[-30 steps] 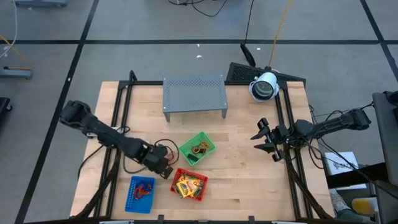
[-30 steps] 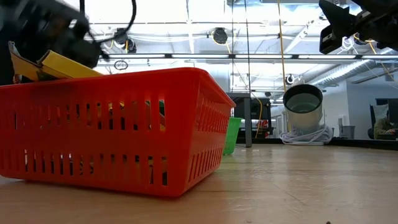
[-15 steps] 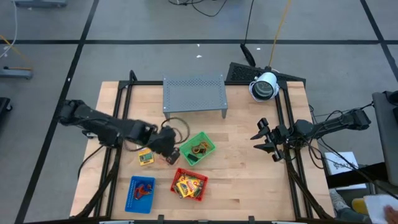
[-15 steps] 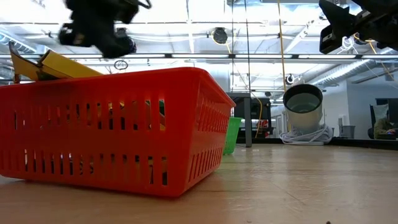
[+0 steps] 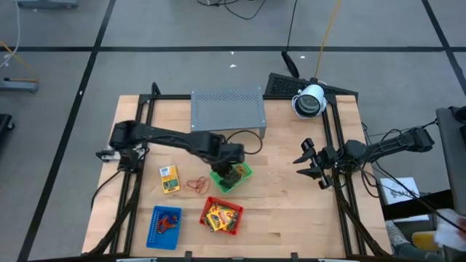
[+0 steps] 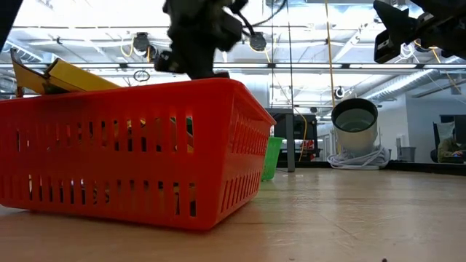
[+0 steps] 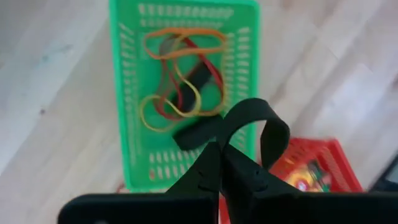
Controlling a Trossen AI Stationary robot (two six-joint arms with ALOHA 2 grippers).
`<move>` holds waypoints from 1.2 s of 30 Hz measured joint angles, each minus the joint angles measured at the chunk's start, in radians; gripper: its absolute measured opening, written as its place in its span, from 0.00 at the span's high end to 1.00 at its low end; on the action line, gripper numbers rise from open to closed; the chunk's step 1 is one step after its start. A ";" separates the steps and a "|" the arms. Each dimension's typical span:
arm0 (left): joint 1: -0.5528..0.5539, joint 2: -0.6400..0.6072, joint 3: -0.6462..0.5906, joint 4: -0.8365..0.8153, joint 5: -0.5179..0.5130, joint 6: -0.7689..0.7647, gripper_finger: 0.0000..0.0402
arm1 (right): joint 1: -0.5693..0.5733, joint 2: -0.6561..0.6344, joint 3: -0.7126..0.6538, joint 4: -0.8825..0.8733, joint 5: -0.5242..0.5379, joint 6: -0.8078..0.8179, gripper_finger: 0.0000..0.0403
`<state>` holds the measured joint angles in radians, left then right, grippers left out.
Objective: Pick & Place Office Desk Supplies
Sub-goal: Put the black rubber band into the green basket
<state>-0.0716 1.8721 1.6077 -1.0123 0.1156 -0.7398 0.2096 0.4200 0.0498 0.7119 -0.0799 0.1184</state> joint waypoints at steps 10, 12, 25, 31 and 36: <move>0.045 0.083 0.004 0.002 -0.018 -0.020 0.97 | 0.000 0.000 0.000 0.002 0.000 0.000 0.64; 0.046 0.089 0.004 0.002 -0.022 -0.024 0.97 | 0.000 0.000 0.000 0.002 0.000 0.000 0.64; 0.050 0.137 0.004 0.014 -0.030 -0.041 0.96 | 0.000 0.000 0.000 -0.006 0.000 0.000 0.64; 0.049 0.146 0.004 0.018 -0.003 -0.026 0.90 | 0.000 0.000 0.000 -0.006 0.000 0.000 0.64; 0.037 0.145 0.004 0.018 -0.058 -0.018 0.75 | 0.000 0.000 0.000 -0.006 0.000 0.000 0.64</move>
<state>-0.0346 2.0174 1.6119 -0.9939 0.0572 -0.7575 0.2096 0.4198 0.0500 0.7059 -0.0799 0.1184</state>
